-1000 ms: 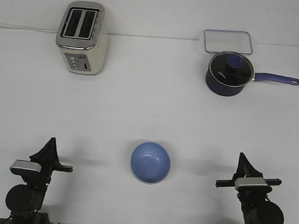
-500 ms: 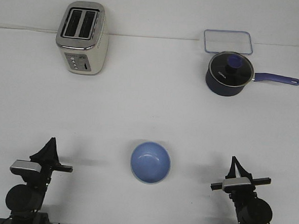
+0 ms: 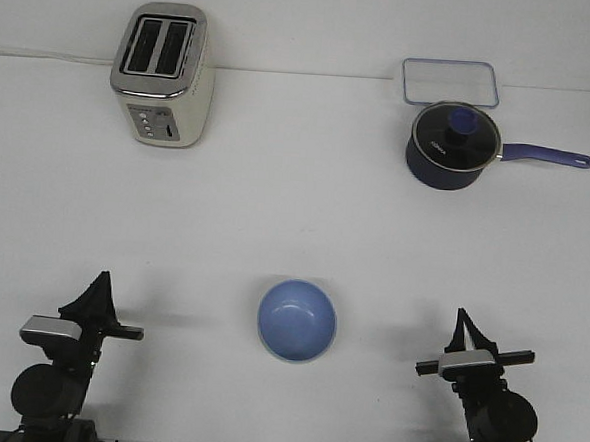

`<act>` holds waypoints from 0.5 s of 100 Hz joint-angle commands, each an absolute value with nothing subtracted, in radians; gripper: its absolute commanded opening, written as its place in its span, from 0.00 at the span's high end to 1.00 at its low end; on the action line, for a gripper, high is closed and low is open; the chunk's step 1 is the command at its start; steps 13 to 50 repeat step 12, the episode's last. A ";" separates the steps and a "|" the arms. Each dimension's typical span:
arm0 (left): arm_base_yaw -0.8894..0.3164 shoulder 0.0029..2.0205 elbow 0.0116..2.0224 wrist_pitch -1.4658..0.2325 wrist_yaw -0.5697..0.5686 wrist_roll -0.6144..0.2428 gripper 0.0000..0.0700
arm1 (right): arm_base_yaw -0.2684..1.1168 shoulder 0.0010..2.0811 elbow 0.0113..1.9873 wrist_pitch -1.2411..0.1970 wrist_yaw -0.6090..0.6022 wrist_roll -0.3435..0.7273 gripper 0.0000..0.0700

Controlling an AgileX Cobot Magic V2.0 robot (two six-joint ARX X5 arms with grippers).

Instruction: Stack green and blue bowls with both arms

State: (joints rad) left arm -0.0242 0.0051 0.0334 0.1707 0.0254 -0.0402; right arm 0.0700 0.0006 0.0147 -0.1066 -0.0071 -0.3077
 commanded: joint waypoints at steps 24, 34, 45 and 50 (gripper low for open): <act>-0.023 0.004 0.014 0.181 0.025 -0.042 0.98 | 0.070 0.001 0.013 -0.096 -0.008 -0.303 1.00; -0.023 0.004 0.014 0.181 0.025 -0.042 0.98 | 0.070 0.001 0.013 -0.096 -0.008 -0.303 1.00; -0.023 0.004 0.014 0.181 0.025 -0.042 0.98 | 0.070 0.001 0.013 -0.096 -0.008 -0.303 1.00; -0.023 0.004 0.014 0.181 0.025 -0.042 0.98 | 0.070 0.001 0.013 -0.096 -0.008 -0.303 1.00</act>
